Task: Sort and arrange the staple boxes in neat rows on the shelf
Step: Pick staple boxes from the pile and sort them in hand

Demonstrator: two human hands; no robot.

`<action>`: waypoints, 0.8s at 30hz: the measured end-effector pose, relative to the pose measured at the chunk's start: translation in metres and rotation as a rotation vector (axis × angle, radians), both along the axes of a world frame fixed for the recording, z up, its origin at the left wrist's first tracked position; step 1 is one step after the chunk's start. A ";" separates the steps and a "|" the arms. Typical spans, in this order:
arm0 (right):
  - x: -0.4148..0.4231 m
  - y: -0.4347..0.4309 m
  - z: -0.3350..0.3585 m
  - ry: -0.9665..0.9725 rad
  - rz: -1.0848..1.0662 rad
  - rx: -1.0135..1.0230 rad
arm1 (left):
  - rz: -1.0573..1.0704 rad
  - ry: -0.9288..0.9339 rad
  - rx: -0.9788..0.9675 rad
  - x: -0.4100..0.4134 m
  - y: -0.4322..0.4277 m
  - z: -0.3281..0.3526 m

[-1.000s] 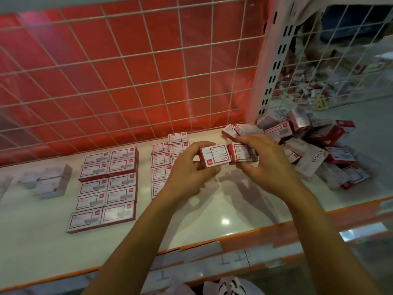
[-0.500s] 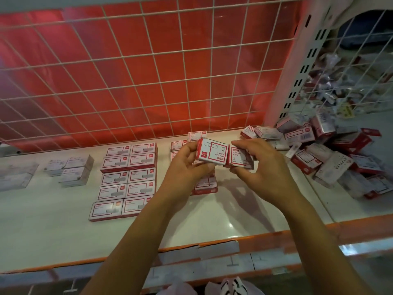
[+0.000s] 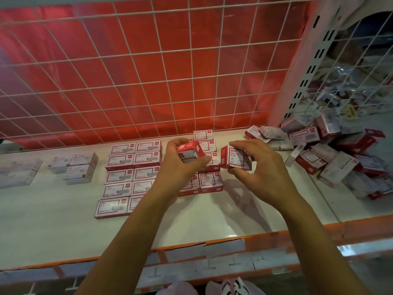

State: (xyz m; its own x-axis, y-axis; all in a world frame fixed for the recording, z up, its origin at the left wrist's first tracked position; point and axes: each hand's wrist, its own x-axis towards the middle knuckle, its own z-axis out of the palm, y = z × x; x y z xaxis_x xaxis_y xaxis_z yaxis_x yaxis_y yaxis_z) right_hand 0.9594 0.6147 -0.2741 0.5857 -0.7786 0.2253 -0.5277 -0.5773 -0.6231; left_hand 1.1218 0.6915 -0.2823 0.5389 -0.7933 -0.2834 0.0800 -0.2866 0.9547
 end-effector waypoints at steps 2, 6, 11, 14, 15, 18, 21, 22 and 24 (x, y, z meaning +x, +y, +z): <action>-0.001 0.000 -0.002 0.018 -0.007 0.002 | 0.030 -0.129 0.070 0.006 0.000 -0.001; -0.001 -0.002 -0.008 0.059 -0.021 0.013 | -0.029 -0.376 0.150 0.025 0.000 -0.006; 0.000 -0.004 -0.016 0.093 -0.016 0.015 | -0.092 -0.791 0.340 0.052 -0.012 -0.013; 0.000 -0.006 -0.022 0.100 -0.007 0.001 | -0.130 -0.870 0.419 0.060 -0.021 -0.011; 0.000 -0.006 -0.023 0.104 -0.006 0.001 | -0.135 -0.878 0.425 0.062 -0.024 -0.010; -0.001 -0.007 -0.026 0.104 -0.001 0.012 | -0.166 -0.951 0.423 0.068 -0.035 -0.010; -0.001 -0.009 -0.030 0.113 -0.011 0.030 | -0.220 -1.024 0.404 0.073 -0.046 -0.012; -0.002 -0.010 -0.032 0.119 -0.016 0.041 | -0.236 -1.031 0.400 0.074 -0.049 -0.012; -0.001 -0.011 -0.035 0.126 -0.025 0.060 | -0.269 -1.044 0.403 0.076 -0.055 -0.012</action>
State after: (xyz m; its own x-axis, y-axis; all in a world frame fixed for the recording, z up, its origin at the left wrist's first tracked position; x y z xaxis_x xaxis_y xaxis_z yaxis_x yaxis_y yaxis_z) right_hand 0.9579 0.6034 -0.3090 0.5869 -0.8029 0.1040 -0.6177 -0.5272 -0.5836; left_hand 1.1979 0.6368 -0.2944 0.4869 -0.8715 -0.0580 -0.8059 -0.4739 0.3549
